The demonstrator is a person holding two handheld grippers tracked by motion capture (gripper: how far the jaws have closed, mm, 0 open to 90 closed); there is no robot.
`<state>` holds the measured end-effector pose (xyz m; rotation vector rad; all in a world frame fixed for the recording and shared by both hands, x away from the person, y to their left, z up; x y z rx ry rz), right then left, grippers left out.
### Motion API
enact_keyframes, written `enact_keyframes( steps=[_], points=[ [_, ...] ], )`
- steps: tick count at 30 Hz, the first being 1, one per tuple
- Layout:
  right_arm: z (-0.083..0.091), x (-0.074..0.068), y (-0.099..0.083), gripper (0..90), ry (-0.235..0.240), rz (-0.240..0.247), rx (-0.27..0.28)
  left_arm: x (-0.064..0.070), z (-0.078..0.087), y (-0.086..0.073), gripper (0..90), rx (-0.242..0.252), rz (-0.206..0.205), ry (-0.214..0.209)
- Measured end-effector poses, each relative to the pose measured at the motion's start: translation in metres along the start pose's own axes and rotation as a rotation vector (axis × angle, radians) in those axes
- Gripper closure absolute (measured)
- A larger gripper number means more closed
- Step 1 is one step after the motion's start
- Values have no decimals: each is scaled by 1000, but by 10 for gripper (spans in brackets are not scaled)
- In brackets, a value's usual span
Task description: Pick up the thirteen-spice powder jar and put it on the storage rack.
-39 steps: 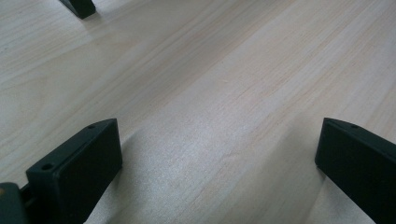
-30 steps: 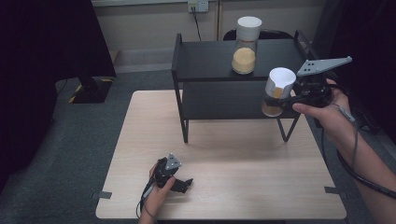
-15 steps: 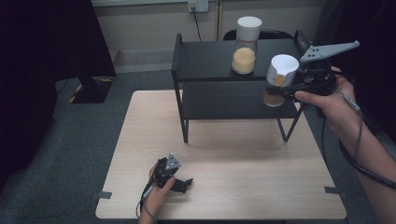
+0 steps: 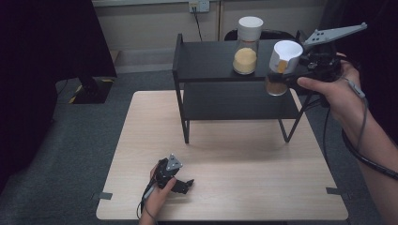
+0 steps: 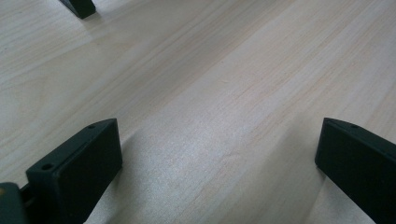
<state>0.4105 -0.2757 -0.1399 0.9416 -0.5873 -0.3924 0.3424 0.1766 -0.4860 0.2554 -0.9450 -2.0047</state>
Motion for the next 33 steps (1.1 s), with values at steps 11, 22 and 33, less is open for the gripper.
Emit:
enact_keyframes(
  steps=[11, 22, 33],
  points=[
    [2, 20, 15, 304, -47, -46, -1, 0, 0, 0, 1, -1, 0, 0],
    [-11, 34, 23, 304, -104, -69, -34, 0, 0, 0, 2, -1, 2, 2],
    [-24, 49, 17, 304, -142, -100, -59, 0, 0, 0, 2, -1, 2, 2]
  ],
)
Point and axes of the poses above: each handheld gripper's, and its own axes: z roughly backward along the jaws, y roughly out of its top, x roughly to its right, the point moved 10 cm from there along -z, roughly forward along the jaws, and after that the axes turned 13 degrees about z, right-handed, at the moved point
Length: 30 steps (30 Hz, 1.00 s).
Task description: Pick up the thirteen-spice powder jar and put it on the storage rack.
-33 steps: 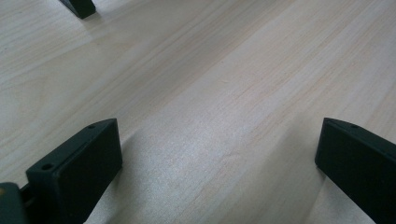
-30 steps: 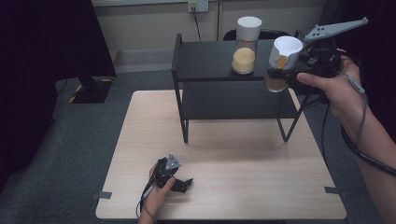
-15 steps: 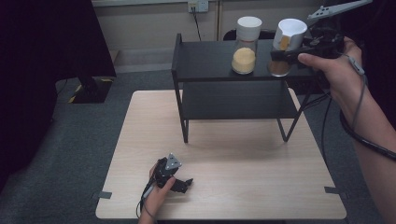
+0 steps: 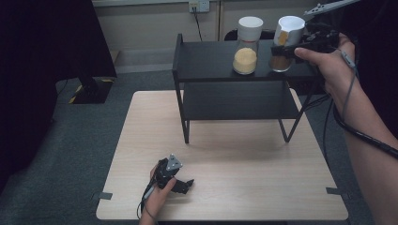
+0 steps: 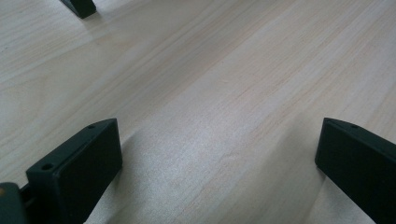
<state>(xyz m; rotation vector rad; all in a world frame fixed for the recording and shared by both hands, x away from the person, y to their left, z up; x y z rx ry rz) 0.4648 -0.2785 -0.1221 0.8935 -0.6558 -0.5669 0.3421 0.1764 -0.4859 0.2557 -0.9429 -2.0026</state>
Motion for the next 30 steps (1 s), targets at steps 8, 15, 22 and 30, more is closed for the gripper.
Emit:
enact_keyframes(
  steps=[8, 15, 22, 30],
  points=[
    [-7, 3, -1, 304, -8, -12, -10, 0, 0, 0, 2, 0, 0, 0],
    [-13, 3, 1, 304, -10, -18, -17, 0, 0, 0, 2, 0, 1, 0],
    [-16, 5, -1, 304, -7, -33, -11, 0, 0, 0, 2, 0, 1, 0],
    [-17, 7, -4, 302, -8, -60, 3, 0, 0, 0, 2, 0, 0, 1]
  ],
)
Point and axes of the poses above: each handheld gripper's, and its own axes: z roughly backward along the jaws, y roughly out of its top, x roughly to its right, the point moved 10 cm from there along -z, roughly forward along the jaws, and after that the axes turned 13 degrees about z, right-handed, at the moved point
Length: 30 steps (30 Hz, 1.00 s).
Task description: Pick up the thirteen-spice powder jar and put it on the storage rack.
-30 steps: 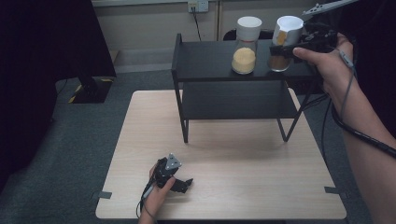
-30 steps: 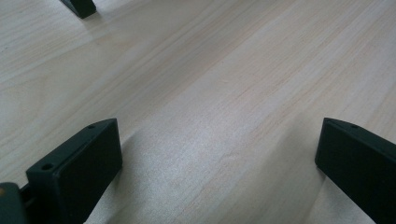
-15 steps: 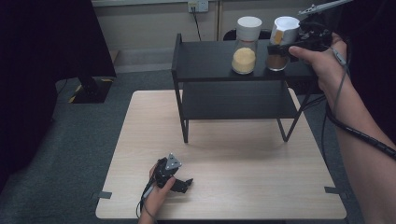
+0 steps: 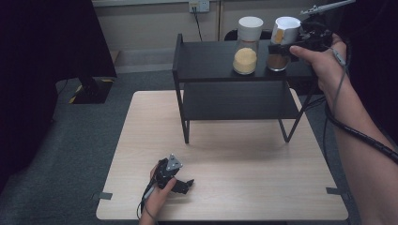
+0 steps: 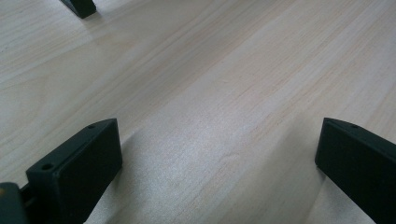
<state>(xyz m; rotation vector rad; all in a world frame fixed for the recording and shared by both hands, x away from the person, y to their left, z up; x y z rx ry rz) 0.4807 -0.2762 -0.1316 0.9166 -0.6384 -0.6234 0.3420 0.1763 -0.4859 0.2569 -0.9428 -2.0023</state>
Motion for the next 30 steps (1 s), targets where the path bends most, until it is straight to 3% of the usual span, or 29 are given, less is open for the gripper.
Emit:
enact_keyframes(
  steps=[8, 11, 19, 30],
  points=[
    [0, -1, 0, 262, -13, 7, -5, 0, 0, 0, 2, 0, 0, 1],
    [0, 0, -1, 149, -26, -4, -10, 0, 0, 0, 2, 0, 0, 1],
    [5, -5, -4, 24, -46, -2, -5, 0, 0, 0, 2, 0, 0, 1],
    [13, -9, -10, 2, -38, -18, 20, 0, 0, 0, 2, 0, 0, 0]
  ],
)
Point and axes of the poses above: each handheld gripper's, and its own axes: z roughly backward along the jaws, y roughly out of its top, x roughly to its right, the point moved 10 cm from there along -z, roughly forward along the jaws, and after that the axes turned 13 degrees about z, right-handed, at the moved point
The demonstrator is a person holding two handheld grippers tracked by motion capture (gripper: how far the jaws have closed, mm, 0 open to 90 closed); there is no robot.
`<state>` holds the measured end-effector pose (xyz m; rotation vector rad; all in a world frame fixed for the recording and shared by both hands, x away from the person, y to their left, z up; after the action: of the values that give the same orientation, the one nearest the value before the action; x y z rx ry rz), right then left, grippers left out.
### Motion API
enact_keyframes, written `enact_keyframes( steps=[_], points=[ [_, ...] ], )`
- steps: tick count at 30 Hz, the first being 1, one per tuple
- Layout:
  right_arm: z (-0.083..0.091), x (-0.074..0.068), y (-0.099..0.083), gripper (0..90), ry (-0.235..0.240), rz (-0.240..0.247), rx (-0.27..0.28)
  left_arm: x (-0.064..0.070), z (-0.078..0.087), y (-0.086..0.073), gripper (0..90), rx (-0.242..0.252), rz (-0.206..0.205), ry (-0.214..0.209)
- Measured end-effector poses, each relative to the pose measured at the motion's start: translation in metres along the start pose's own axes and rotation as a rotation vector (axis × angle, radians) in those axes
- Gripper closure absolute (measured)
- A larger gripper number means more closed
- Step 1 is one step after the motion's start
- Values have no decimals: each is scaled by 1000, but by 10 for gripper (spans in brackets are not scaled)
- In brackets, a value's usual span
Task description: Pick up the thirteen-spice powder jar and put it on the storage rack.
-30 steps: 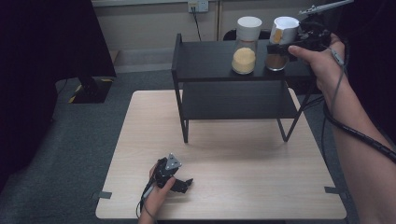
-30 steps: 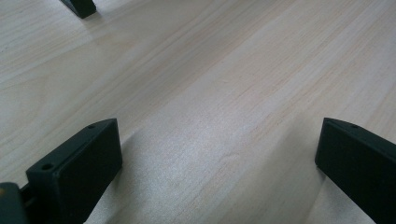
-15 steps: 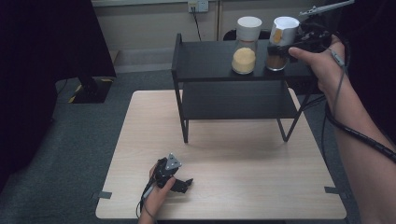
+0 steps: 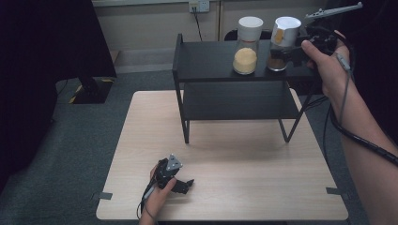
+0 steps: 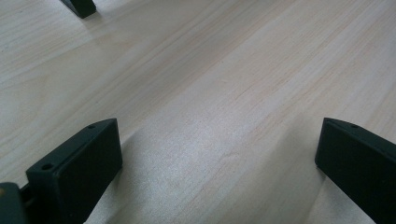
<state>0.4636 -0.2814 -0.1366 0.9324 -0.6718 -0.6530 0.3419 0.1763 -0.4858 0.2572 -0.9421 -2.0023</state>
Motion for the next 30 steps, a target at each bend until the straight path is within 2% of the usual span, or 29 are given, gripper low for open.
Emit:
enact_keyframes(
  steps=[8, 15, 20, 30],
  points=[
    [10, 2, -9, 3, 3, -8, 8, 0, 0, 0, 2, 0, 0, 0],
    [19, 2, -19, 4, 4, 4, 5, 0, 0, 0, 2, 0, 0, 0],
    [24, 0, -26, 5, 23, 11, 13, 0, 0, 0, 2, 2, 1, 0],
    [20, -8, -41, 6, 54, 26, 4, 0, 0, 0, 1, 2, 1, 0]
  ],
)
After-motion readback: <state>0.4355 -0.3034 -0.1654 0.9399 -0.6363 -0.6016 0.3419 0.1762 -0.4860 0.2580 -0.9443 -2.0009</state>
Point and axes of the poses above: each handheld gripper's, and its own axes: z roughly backward along the jaws, y roughly out of its top, x roughly to its right, the point moved 10 cm from there along -z, roughly forward along the jaws, and after that the axes turned 13 degrees about z, right-handed, at the moved point
